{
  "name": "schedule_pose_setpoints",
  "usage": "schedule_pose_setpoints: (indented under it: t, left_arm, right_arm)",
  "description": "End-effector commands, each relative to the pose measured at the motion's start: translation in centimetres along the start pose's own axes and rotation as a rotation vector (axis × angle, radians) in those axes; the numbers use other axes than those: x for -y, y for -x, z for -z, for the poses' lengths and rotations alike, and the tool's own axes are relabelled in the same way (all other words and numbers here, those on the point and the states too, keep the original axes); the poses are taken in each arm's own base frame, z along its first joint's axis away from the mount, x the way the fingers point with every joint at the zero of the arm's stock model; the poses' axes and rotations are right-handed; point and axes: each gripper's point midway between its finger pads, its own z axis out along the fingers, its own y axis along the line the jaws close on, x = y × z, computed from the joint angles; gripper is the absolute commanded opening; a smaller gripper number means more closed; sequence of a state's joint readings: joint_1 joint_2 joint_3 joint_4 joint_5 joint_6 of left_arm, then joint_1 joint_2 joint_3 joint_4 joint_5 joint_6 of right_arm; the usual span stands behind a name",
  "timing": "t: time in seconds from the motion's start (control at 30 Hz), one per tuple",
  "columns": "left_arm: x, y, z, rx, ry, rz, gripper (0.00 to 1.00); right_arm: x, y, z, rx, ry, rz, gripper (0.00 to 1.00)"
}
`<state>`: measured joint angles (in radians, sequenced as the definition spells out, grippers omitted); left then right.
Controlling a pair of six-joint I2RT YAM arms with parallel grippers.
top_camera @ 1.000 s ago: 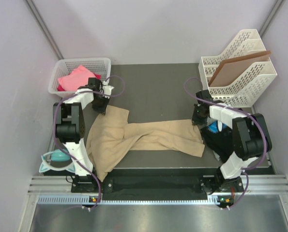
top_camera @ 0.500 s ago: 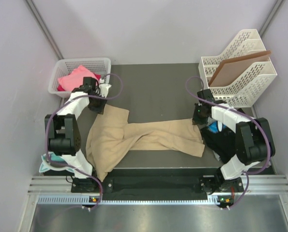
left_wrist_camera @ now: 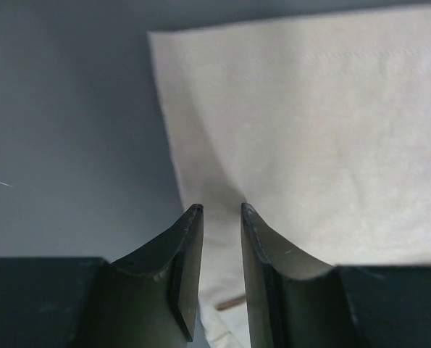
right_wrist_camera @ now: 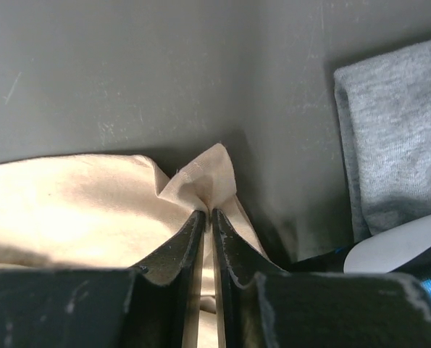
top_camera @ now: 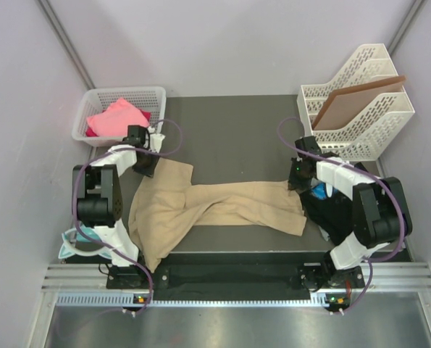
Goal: Fold and stack the t-shirts
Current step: Flatten out the tshirt
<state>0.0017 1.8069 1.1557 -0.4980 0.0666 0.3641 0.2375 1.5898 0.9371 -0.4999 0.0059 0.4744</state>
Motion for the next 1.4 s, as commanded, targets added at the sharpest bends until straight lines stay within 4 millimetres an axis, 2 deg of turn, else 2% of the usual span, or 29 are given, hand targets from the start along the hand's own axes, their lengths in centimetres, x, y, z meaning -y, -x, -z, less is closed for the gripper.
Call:
schedule_pose_setpoints:
  t: [0.0, 0.17, 0.43, 0.6, 0.93, 1.0, 1.1, 1.13, 1.27, 1.33, 1.37]
  left_arm:
    - [-2.3, 3.2, 0.7, 0.151, 0.09, 0.056, 0.34]
    - [-3.2, 4.3, 1.2, 0.225, 0.144, 0.08, 0.37]
    - [-2.2, 1.9, -1.5, 0.128, 0.093, 0.063, 0.41]
    - [-1.4, 1.2, -3.3, 0.069, 0.035, 0.064, 0.39]
    - [0.3, 0.2, -3.6, 0.001, -0.072, 0.04, 0.33]
    - [0.6, 0.0, -3.4, -0.006, -0.081, 0.026, 0.3]
    - [1.0, -0.4, -2.9, -0.017, -0.109, 0.013, 0.03]
    - [0.9, -0.6, -2.7, -0.019, -0.113, 0.015, 0.0]
    - [0.7, 0.8, -0.6, 0.026, -0.106, 0.017, 0.0]
    - [0.3, 1.9, 1.2, 0.064, -0.091, 0.016, 0.0]
    - [0.0, 3.1, 2.5, 0.1, -0.08, 0.012, 0.0]
  right_arm:
    - [-0.3, 0.9, 1.1, 0.056, 0.023, 0.006, 0.1]
    - [0.0, 0.5, 1.0, 0.049, 0.021, 0.004, 0.1]
    - [-0.1, 0.5, 1.1, 0.055, 0.026, 0.01, 0.1]
    - [-0.2, 0.6, 1.6, 0.064, 0.033, 0.011, 0.09]
    - [-0.4, 1.2, 3.0, 0.096, 0.047, 0.006, 0.05]
    - [-0.5, 1.2, 3.2, 0.1, 0.051, 0.003, 0.03]
    - [-0.5, 1.1, 3.3, 0.1, 0.051, 0.002, 0.0]
    - [-0.5, 1.1, 3.3, 0.103, 0.053, -0.001, 0.0]
    - [-0.6, 1.4, 3.9, 0.117, 0.06, 0.002, 0.0]
    - [-0.7, 1.6, 4.2, 0.119, 0.061, 0.005, 0.0]
    - [-0.8, 1.8, 4.3, 0.125, 0.063, 0.006, 0.0]
